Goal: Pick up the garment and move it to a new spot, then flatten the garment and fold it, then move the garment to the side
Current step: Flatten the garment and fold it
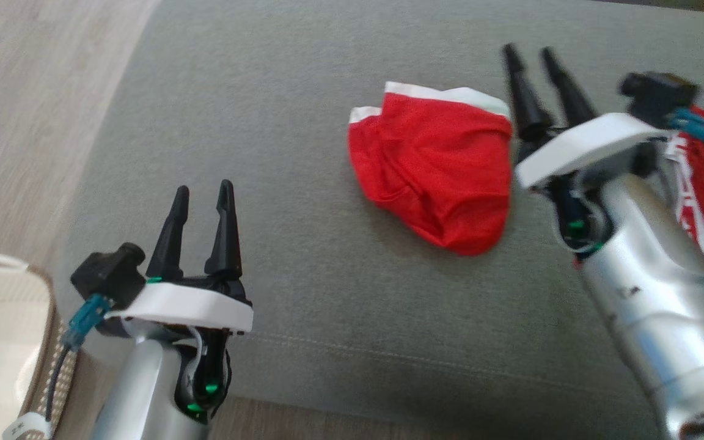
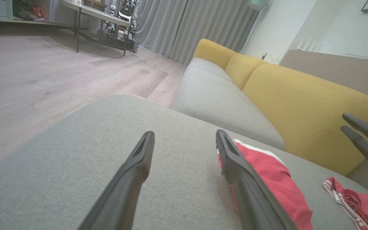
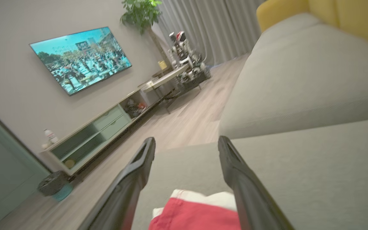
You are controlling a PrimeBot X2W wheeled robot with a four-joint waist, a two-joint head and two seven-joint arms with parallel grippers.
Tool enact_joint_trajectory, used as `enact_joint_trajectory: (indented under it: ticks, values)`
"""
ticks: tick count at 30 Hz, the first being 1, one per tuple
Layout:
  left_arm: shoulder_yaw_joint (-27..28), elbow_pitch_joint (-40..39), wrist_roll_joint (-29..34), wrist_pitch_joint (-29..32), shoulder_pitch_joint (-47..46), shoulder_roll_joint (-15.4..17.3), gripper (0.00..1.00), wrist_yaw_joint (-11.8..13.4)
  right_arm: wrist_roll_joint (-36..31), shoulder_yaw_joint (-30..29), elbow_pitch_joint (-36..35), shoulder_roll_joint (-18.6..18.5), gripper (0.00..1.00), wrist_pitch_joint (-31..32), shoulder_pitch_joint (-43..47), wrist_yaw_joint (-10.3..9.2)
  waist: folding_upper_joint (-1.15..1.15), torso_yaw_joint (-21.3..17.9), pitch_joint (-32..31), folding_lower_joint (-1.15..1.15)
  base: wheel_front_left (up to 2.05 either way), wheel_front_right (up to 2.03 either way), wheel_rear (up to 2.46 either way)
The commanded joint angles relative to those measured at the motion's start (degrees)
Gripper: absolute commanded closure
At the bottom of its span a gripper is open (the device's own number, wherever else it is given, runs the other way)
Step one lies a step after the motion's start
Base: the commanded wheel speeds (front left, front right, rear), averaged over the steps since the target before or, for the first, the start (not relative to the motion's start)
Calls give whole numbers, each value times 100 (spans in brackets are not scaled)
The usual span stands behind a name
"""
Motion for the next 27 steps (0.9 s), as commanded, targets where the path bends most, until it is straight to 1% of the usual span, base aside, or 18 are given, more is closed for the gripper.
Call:
enact_joint_trajectory:
  ticks: [1, 3, 4, 7, 9, 13, 18, 22, 27]
  values:
    - [242, -244, 45, -32, -102, 63, 0, -35, -216, -144, -282, -19, 0, -53, 120, -1, 0, -225, -123, 0, 0, 0, 0]
    - [278, -289, 33, -32, -97, 63, 0, -45, -591, -394, -447, -154, 0, -53, 300, -1, 0, -335, -138, 0, 0, 0, 0]
    - [311, -334, 16, -32, -93, 63, 0, -50, -1042, -604, -668, -258, 0, -54, 516, -1, 0, -439, -142, 0, 0, 0, 0]
    - [353, -388, 25, -32, -91, 63, 0, -55, -1615, -946, -1044, -312, 0, -54, 929, -1, 0, -571, -132, 0, 0, 0, 0]
    - [375, -422, 34, -32, -92, 63, 0, -66, -1964, -1228, -1295, -272, 0, -54, 1230, -1, 0, -648, -120, 0, 0, 0, 0]
    - [408, -459, 55, -32, -75, 63, 0, -98, -2626, -1720, -1802, -75, 0, -54, 1808, -1, 0, -763, -89, 0, 0, 0, 0]
    - [405, -470, 107, -32, -10, 63, 0, -128, -3170, -2069, -2253, 195, 0, -54, 2368, -1, 0, -854, -67, 0, 0, 0, 0]
    - [390, -446, 134, -32, 44, 63, 0, -137, -3342, -2166, -2418, 330, 0, -54, 2576, -1, 0, -897, -65, 0, 0, 0, 0]
    - [392, -468, 161, -32, 72, 63, 0, -135, -3413, -2201, -2499, 407, 0, -54, 2655, -1, 0, -907, -89, 0, 0, 0, 0]
